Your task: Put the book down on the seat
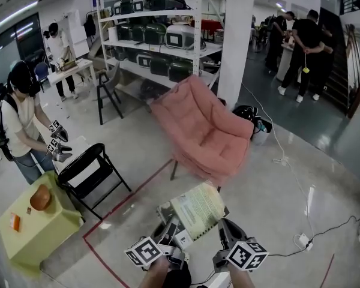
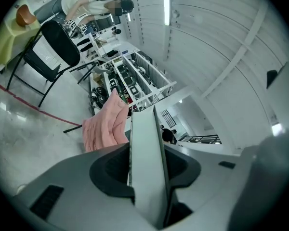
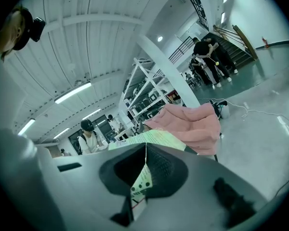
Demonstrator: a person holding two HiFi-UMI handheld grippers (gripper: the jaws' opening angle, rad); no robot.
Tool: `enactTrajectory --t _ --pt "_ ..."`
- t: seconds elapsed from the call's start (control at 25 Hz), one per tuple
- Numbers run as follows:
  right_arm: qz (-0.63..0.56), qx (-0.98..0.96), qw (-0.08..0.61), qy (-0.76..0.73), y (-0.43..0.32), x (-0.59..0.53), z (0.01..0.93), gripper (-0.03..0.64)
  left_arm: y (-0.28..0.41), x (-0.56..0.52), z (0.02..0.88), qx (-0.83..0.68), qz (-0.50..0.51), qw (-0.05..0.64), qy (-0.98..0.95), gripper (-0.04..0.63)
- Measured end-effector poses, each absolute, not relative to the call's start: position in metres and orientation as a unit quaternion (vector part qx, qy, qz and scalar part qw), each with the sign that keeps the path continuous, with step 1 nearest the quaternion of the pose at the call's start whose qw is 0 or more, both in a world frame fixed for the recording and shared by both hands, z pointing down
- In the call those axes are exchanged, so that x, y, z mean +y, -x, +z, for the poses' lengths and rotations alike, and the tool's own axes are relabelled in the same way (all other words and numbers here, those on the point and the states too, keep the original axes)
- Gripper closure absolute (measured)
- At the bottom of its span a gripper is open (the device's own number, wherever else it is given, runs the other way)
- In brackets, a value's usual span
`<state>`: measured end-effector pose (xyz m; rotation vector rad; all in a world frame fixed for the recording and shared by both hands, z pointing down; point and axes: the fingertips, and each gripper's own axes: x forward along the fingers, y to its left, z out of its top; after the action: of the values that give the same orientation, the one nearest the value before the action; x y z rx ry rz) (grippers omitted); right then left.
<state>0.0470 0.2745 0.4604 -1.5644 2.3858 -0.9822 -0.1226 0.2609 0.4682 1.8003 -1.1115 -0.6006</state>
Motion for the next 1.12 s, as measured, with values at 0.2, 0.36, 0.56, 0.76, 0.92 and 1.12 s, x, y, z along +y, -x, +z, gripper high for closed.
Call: enactTrajectory --t 0.2,0.36,0.56,0.76,0.92,1.12 --pt "-0.324 0.79 0.062 0.517 -0.041 0.239 0.457 0.604 0.128 0.226 0.464 -0.45 -0.248 0.454 -0.728 0.425" --pt "-0.325 0.792 0.061 0.512 -0.031 0.214 0.457 0.604 0.134 0.202 0.464 -0.45 -0.251 0.454 -0.727 0.425" --pt "-0.327 0.795 0.06 0.508 -0.019 0.188 0.458 0.604 0.142 0.178 0.464 -0.45 -0.25 0.454 -0.727 0.425" --pt "-0.331 0.794 0.064 0.507 -0.011 0.161 0.463 0.604 0.15 0.152 0.47 -0.447 -0.251 0.459 -0.726 0.425" --pt "-0.326 0.793 0.074 0.509 -0.006 0.147 0.462 0.604 0.153 0.138 0.472 -0.441 -0.25 0.457 -0.731 0.425" --pt "-0.327 0.792 0.078 0.509 -0.005 0.136 0.462 0.603 0.156 0.12 0.469 -0.443 -0.254 0.453 -0.731 0.425"
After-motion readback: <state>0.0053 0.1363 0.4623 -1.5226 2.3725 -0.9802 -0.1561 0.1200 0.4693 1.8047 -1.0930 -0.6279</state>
